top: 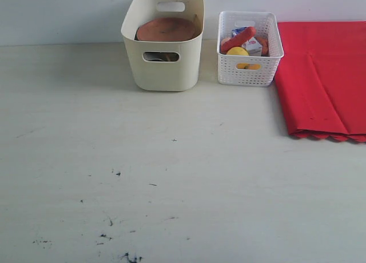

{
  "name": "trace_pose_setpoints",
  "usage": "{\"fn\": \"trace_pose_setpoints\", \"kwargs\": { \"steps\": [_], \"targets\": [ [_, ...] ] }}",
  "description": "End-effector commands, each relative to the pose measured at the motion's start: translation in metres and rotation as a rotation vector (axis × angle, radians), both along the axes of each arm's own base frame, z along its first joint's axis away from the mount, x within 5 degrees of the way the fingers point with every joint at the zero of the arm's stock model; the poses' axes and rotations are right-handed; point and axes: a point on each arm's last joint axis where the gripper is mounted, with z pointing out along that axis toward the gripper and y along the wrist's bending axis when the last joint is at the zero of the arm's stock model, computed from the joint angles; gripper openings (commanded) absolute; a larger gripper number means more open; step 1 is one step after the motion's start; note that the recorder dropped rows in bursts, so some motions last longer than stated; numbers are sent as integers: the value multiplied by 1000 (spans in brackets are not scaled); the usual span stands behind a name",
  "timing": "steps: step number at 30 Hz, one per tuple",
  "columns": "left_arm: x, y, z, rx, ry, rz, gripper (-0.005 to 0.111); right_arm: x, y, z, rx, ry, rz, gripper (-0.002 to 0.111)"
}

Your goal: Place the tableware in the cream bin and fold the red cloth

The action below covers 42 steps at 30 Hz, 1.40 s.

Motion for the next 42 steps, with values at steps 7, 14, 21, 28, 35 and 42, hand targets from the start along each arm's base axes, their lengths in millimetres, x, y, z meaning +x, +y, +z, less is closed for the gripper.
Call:
{"fn": "trace_pose_setpoints", "kwargs": {
  "steps": [7, 14, 21, 28, 35, 42],
  "targets": [
    [0, -1, -1, -8, -7, -8, 1, 0, 1, 0, -28, -14, 46, 0],
    [0, -1, -1, -8, -7, -8, 1, 0, 1, -2, -88, 7, 57, 0],
    [0, -1, -1, -8, -7, -8, 1, 0, 1, -2, -89, 8, 57, 0],
    [0, -1, -1, -8, -7, -8, 1, 0, 1, -2, -89, 8, 57, 0],
    [0, -1, -1, -8, -7, -8, 1, 0, 1, -2, -86, 7, 57, 0],
    [0, -1, -1, -8, -7, -8, 1, 0, 1, -2, -84, 8, 57, 0]
  ]
}}
